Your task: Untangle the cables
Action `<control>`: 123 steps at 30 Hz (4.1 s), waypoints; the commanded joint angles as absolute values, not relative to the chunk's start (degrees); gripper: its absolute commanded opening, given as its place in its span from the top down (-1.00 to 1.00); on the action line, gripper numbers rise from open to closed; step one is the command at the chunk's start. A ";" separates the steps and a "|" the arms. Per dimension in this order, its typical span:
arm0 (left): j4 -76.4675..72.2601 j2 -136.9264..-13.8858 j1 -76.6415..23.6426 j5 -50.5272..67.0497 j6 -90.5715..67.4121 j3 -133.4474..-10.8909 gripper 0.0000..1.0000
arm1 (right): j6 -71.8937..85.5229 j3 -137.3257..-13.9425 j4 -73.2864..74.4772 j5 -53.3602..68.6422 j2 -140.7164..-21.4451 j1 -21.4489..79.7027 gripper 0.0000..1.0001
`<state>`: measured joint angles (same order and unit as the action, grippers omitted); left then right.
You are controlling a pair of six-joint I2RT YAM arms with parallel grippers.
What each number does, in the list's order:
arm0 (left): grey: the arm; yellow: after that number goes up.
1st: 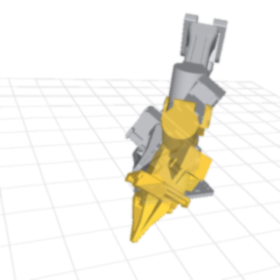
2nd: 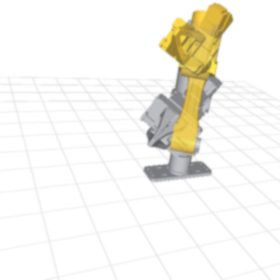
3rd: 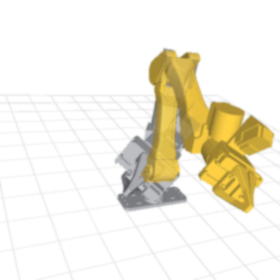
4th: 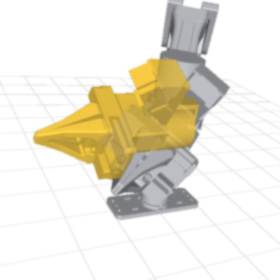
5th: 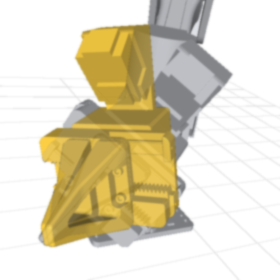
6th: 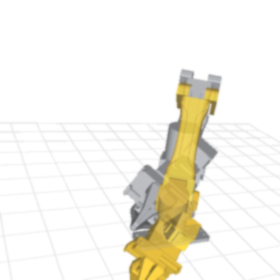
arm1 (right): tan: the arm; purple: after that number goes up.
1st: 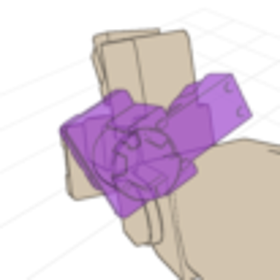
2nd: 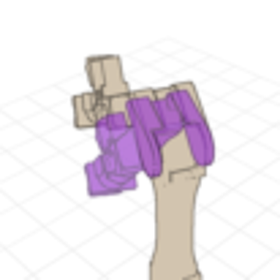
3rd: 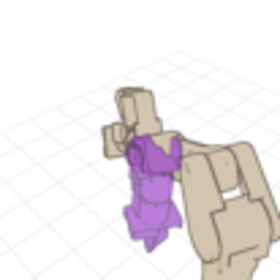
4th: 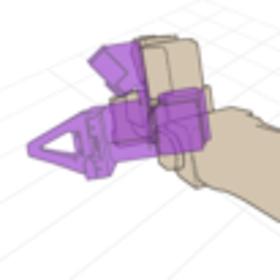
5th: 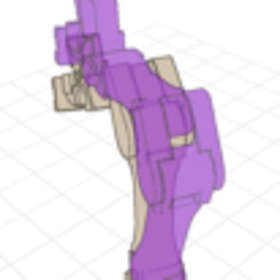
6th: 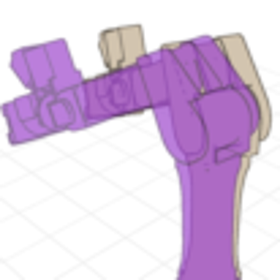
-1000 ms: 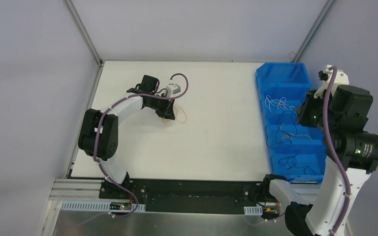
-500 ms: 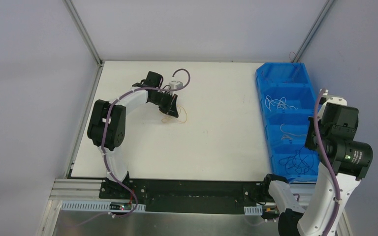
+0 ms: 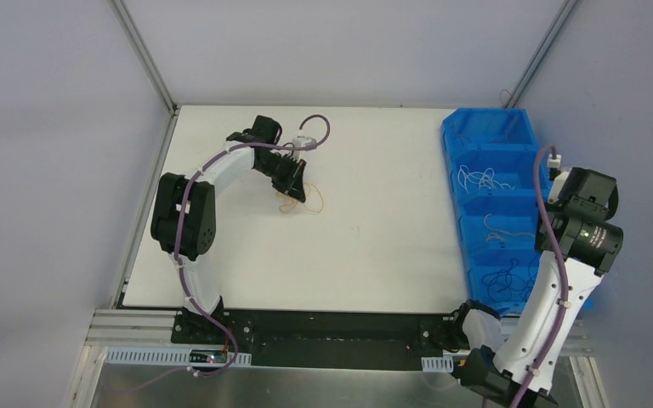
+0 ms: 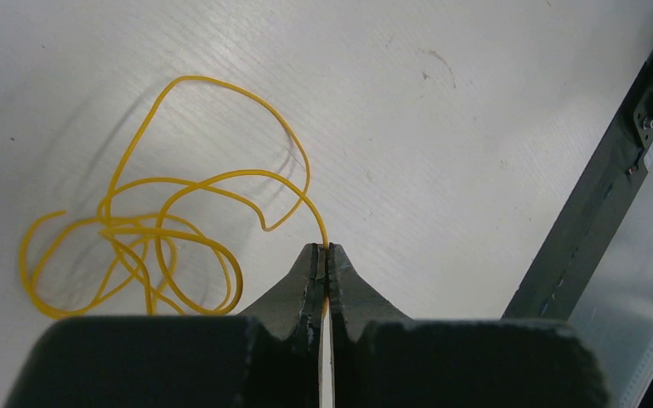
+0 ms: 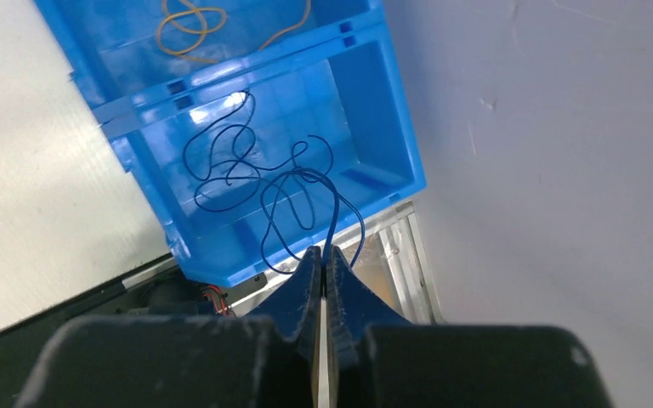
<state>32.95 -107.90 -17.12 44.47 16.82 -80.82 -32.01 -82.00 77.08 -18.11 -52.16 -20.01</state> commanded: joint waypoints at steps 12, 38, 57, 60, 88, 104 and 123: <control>41.53 -112.66 -16.44 45.55 20.35 -92.06 1.00 | -46.10 -83.54 82.48 8.61 -64.41 -39.54 -0.28; 41.05 -125.31 -17.69 36.61 10.16 -96.65 -0.25 | -27.16 -91.57 77.12 38.40 -74.64 -17.02 -0.82; 33.55 -103.09 -27.47 62.35 -1.61 -103.13 1.00 | -5.21 -69.15 27.91 44.12 -66.18 11.19 -0.92; 30.40 -102.47 -27.60 62.89 -6.51 -105.66 1.00 | -3.54 -69.05 22.14 42.42 -67.07 15.07 -0.99; -7.64 -96.24 -22.60 63.81 -41.66 -106.45 1.00 | -10.31 -53.40 -9.13 27.57 -78.18 23.97 0.66; 21.20 -91.64 -17.33 37.76 -3.23 -77.06 1.00 | 17.43 -86.89 9.30 32.02 -66.93 9.77 1.00; 19.29 -95.19 -35.53 43.04 -3.94 -83.75 -0.96 | 12.65 -98.52 25.30 36.66 -58.82 -15.06 1.00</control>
<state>20.43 -99.61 -37.19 42.89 -5.41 -84.86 21.37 -97.36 17.12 32.58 -65.89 -9.43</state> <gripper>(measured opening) 0.830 0.009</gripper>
